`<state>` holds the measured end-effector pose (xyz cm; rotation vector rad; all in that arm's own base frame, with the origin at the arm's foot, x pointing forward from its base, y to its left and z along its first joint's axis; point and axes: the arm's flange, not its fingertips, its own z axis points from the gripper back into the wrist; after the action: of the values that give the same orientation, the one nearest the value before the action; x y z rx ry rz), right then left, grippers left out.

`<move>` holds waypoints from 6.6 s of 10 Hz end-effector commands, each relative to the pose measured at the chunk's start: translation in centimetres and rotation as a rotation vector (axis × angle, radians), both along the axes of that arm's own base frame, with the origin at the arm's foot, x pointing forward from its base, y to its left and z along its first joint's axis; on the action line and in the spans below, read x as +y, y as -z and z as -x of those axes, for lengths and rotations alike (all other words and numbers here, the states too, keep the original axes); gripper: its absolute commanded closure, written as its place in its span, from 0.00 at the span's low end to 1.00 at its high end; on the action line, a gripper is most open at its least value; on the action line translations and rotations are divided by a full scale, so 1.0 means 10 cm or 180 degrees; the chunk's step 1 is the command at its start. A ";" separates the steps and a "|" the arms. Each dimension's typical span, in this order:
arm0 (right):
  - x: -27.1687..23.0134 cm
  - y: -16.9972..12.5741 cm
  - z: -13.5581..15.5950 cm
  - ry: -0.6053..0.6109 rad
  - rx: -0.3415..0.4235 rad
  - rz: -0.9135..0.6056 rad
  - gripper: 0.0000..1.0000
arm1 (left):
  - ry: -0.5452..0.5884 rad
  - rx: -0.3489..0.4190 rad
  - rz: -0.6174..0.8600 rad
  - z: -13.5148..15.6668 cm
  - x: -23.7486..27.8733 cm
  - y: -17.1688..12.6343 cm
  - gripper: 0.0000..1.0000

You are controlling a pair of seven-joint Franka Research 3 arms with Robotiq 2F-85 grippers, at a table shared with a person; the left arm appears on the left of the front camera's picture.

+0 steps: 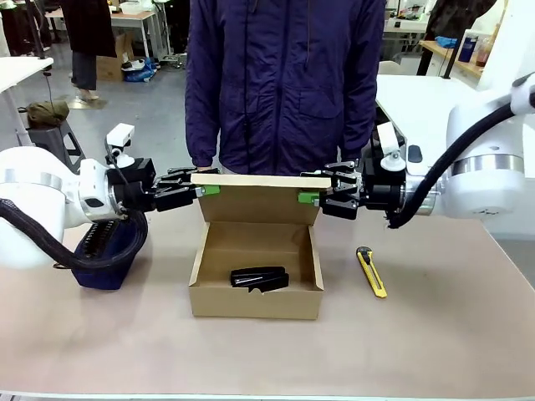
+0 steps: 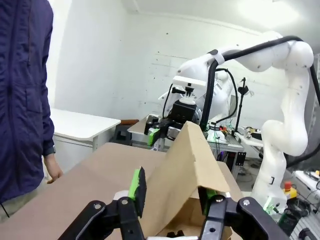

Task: Pack the item into the box.
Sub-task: Close the Mailer Box.

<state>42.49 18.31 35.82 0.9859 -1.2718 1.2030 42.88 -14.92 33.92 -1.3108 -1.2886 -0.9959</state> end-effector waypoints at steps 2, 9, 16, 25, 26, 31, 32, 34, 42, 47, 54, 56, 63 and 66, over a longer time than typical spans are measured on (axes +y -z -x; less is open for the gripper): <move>0.03 0.05 0.23 -0.0086 -0.0199 0.0021 0.43 | 0.0014 -0.0229 -0.0042 0.13 0.04 0.05 0.43; -0.16 0.15 0.41 -0.0052 -0.0209 0.0059 0.00 | 0.0158 -0.0283 -0.0049 0.29 0.10 0.12 0.00; -0.85 0.12 0.71 0.0377 -0.0198 -0.0191 0.00 | -0.0170 -0.0500 -0.0168 0.75 0.92 -0.03 0.00; -0.03 0.26 0.27 0.0313 0.0881 -0.0261 0.00 | 0.0035 -0.0312 -0.0112 0.35 0.02 0.21 0.00; 0.02 0.32 0.26 0.0251 0.0937 -0.0173 0.00 | 0.0040 -0.0270 -0.0221 0.32 -0.06 0.27 0.00; 0.24 0.61 0.20 0.0042 0.1232 0.0303 0.00 | -0.0011 -0.0066 -0.0482 0.16 -0.14 0.50 0.00; 0.24 0.63 0.20 0.0033 0.1254 0.0351 0.00 | 0.0124 0.0006 -0.0590 0.19 -0.15 0.55 0.00; 0.25 0.65 0.19 0.0112 0.1271 0.0505 0.00 | 0.0360 0.0047 -0.0888 0.25 -0.19 0.66 0.00; 0.20 0.73 0.21 0.0026 0.1041 0.0903 0.00 | 0.0348 -0.0023 -0.0940 0.27 -0.18 0.70 0.00; -0.08 0.26 0.50 0.0034 0.1037 0.0550 0.00 | 0.0269 -0.0004 -0.0499 0.64 0.06 0.12 0.00; -1.52 -0.18 1.80 0.0618 0.2181 0.0308 0.00 | -0.0718 0.1852 -0.0815 1.75 1.64 -0.56 0.00; -2.11 -0.15 1.86 0.0573 0.2473 0.0094 0.00 | -0.0514 0.2212 -0.0921 1.82 2.04 -0.55 0.00; -3.45 0.06 1.68 0.0690 0.3210 -0.0498 0.00 | -0.0616 0.2465 -0.0773 1.49 3.05 -0.60 0.00; -3.45 0.06 1.68 0.0690 0.3210 -0.0498 0.00 | -0.0616 0.2465 -0.0773 1.49 3.05 -0.60 0.00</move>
<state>25.67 -16.23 34.85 1.2941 -0.6181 0.3051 28.31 15.63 39.66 -1.1846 -0.6672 -0.3950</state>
